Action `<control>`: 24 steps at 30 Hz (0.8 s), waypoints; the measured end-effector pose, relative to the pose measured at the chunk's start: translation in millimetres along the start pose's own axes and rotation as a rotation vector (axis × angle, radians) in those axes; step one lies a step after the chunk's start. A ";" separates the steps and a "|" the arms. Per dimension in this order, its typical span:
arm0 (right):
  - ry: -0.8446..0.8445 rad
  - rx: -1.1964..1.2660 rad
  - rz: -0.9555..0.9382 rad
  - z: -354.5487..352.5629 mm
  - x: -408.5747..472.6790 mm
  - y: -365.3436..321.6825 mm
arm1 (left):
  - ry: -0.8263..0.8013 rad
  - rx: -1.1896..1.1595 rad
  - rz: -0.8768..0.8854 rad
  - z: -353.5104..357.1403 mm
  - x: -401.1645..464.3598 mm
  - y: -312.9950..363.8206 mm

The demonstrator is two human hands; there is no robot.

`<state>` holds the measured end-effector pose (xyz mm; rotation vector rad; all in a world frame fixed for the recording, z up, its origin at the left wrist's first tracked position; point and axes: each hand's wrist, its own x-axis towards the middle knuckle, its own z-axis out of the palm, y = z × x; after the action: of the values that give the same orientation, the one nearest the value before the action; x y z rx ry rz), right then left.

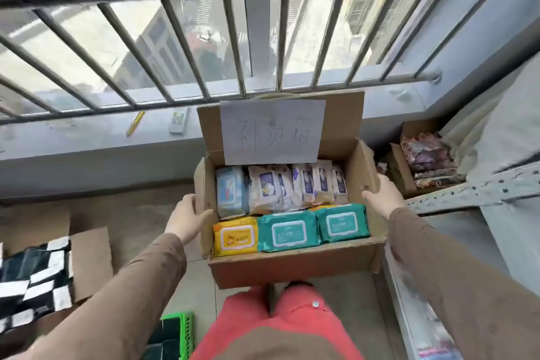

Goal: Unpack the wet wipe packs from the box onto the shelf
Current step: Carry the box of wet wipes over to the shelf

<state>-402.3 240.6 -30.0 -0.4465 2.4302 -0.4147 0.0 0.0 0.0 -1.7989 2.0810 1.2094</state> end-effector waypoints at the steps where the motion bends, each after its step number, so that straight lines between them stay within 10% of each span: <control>1: 0.016 0.002 0.027 3.8 5.7 0.4 | -0.001 -0.004 -0.012 0.5 7.8 0.5; 24: 0.049 -0.069 0.329 43.3 75.8 9.8 | 0.095 -0.030 -0.459 65.7 89.1 -9.2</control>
<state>-433.8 210.3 -106.2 -0.0610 2.5110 -0.2021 -41.9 -26.5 -99.4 -2.2197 1.5613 1.0463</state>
